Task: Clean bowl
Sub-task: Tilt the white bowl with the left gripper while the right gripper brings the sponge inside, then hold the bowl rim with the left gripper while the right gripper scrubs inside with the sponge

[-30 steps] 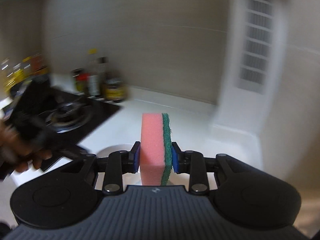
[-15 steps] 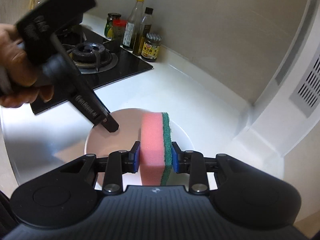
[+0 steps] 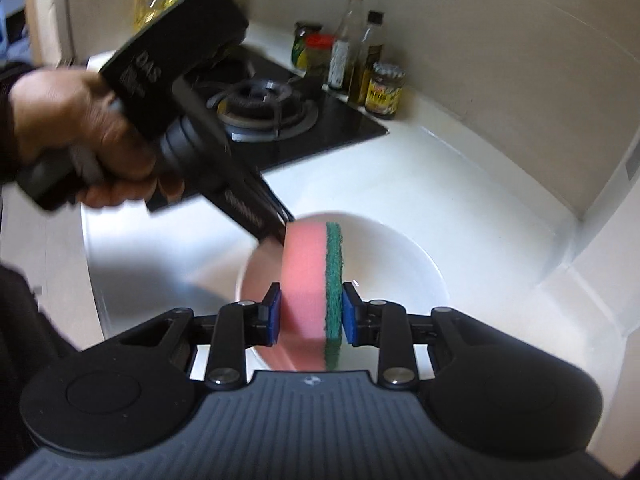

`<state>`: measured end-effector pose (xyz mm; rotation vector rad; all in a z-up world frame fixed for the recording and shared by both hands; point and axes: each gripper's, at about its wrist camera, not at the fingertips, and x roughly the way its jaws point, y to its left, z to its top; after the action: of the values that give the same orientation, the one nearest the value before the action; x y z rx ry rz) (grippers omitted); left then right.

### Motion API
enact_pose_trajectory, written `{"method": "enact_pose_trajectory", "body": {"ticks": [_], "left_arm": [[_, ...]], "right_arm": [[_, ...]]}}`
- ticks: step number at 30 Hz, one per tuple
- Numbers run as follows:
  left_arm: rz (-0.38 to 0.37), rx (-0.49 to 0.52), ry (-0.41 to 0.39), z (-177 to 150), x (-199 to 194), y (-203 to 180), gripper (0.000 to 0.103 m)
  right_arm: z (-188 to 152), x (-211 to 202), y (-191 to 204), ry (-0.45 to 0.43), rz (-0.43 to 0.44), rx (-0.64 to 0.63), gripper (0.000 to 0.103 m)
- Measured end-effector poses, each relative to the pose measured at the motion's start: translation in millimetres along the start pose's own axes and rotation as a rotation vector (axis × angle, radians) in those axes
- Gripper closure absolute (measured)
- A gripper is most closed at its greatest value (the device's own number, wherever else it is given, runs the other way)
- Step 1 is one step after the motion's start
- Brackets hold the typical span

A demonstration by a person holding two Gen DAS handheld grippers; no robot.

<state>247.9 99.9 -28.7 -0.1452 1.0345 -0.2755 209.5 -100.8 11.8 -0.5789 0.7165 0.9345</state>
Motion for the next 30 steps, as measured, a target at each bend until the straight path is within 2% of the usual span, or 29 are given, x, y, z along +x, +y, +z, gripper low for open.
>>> {"method": "enact_pose_trajectory", "body": {"ticks": [3, 6, 9, 12, 16, 18, 22, 23, 26, 30], "left_arm": [[0.019, 0.016, 0.004, 1.4, -0.1, -4.2, 0.088], [0.035, 0.035, 0.009, 2.0, -0.2, -8.4, 0.089], [0.045, 0.039, 0.01, 1.9, -0.6, -10.5, 0.089], [0.049, 0.036, 0.001, 2.6, -0.2, -9.0, 0.092], [0.044, 0.052, 0.0, 8.7, 2.3, -2.3, 0.1], [0.036, 0.1, 0.005, 13.5, 4.8, -2.6, 0.1], [0.019, 0.228, 0.025, 26.1, 14.0, -13.0, 0.1], [0.014, 0.235, 0.025, 27.9, 15.7, -14.7, 0.1], [-0.002, 0.246, 0.022, 31.5, 19.7, -18.9, 0.1], [-0.008, 0.223, 0.02, 28.7, 18.0, -19.4, 0.1]], "right_arm": [[-2.8, -0.8, -1.4, 0.004, -0.104, -0.07, 0.078], [-3.3, 4.4, -5.8, -0.045, -0.147, -0.02, 0.078], [-4.3, 12.5, -4.0, -0.111, -0.11, 0.037, 0.077], [-3.8, 14.9, 0.3, -0.139, -0.063, 0.058, 0.077], [-9.3, 1.8, -1.8, -0.117, 0.028, 0.037, 0.077], [-14.9, -11.6, 1.5, -0.09, 0.081, -0.03, 0.077], [-22.2, -26.9, 13.2, -0.042, 0.019, -0.141, 0.078], [-23.3, -27.0, 15.9, -0.032, -0.037, -0.166, 0.078], [-20.5, -17.1, 20.6, -0.044, -0.107, -0.165, 0.078], [-19.8, -18.8, 30.9, -0.084, -0.016, -0.165, 0.078]]}}
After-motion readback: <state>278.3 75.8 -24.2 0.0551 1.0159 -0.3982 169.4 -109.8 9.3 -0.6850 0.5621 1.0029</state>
